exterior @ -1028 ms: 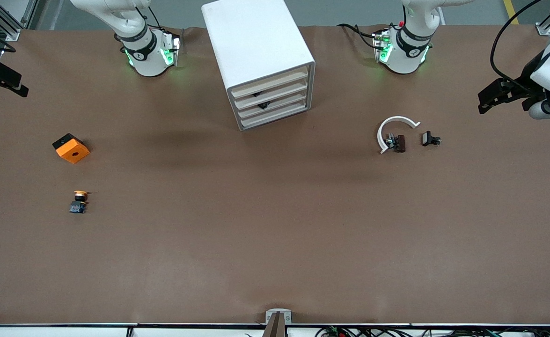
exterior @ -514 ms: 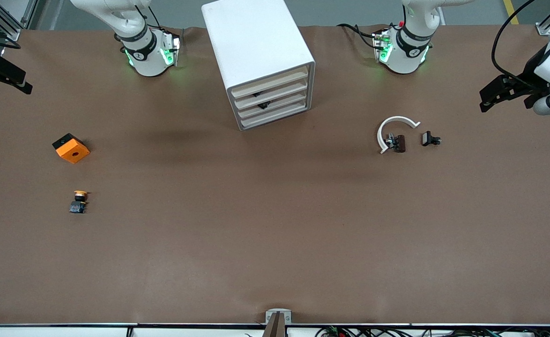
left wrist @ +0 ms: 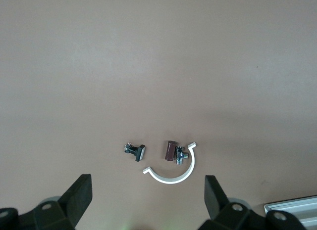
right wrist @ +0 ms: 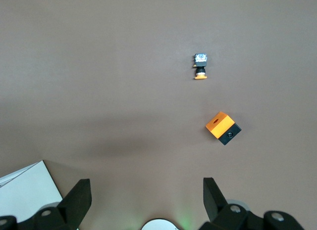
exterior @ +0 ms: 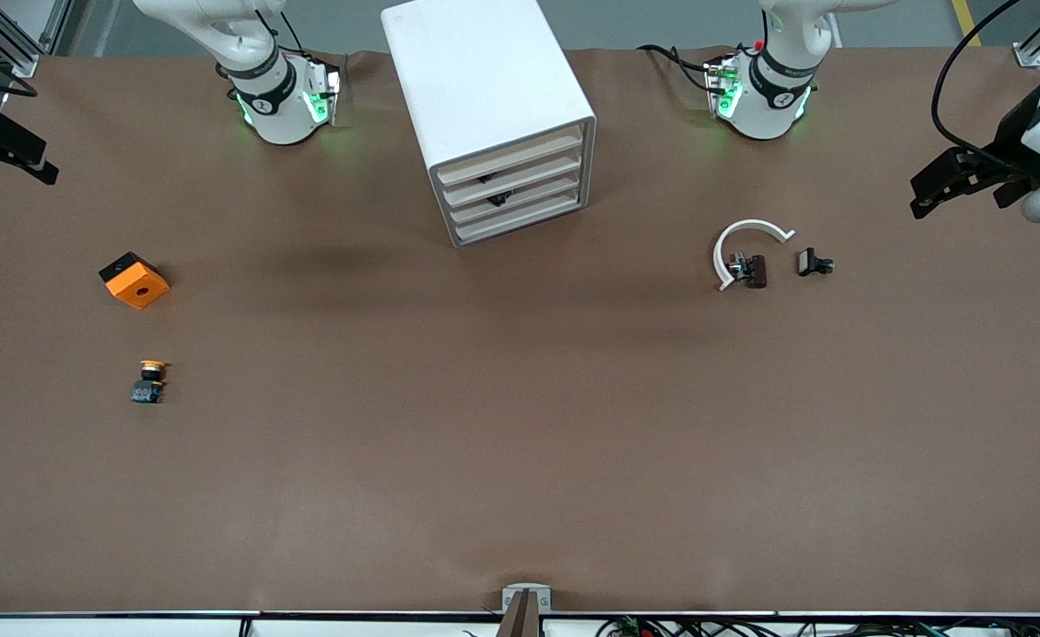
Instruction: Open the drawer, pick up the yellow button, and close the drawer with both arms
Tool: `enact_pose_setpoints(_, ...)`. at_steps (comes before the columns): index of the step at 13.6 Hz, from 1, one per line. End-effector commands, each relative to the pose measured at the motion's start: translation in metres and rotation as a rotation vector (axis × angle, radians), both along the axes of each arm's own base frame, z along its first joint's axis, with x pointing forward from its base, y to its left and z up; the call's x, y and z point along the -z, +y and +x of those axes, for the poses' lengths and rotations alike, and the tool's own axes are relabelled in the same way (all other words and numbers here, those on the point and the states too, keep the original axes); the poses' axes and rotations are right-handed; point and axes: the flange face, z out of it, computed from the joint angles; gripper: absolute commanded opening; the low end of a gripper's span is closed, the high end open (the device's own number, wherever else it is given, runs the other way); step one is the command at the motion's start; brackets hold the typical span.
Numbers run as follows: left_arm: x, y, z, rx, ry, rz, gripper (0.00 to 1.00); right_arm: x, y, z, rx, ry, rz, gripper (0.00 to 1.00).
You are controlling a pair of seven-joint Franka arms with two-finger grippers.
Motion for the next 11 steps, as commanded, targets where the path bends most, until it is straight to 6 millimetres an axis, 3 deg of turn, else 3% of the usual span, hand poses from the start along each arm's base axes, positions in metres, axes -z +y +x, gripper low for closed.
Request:
enact_pose_setpoints(1,-0.0043,-0.0018,0.0002,0.02,0.017,-0.01,1.0,-0.0041,-0.0006,-0.0073,0.006,-0.027,0.004,1.0)
enact_pose_setpoints(6,-0.0006,0.0033,-0.0021,0.117,0.046,-0.01,1.0,-0.0072,-0.0002,-0.0076,-0.006,-0.047,0.001,1.0)
enact_pose_setpoints(11,-0.0005,0.0034,-0.0016,0.106,0.045,-0.01,1.0,-0.0082,-0.0004,-0.0078,-0.009,-0.052,0.0,1.0)
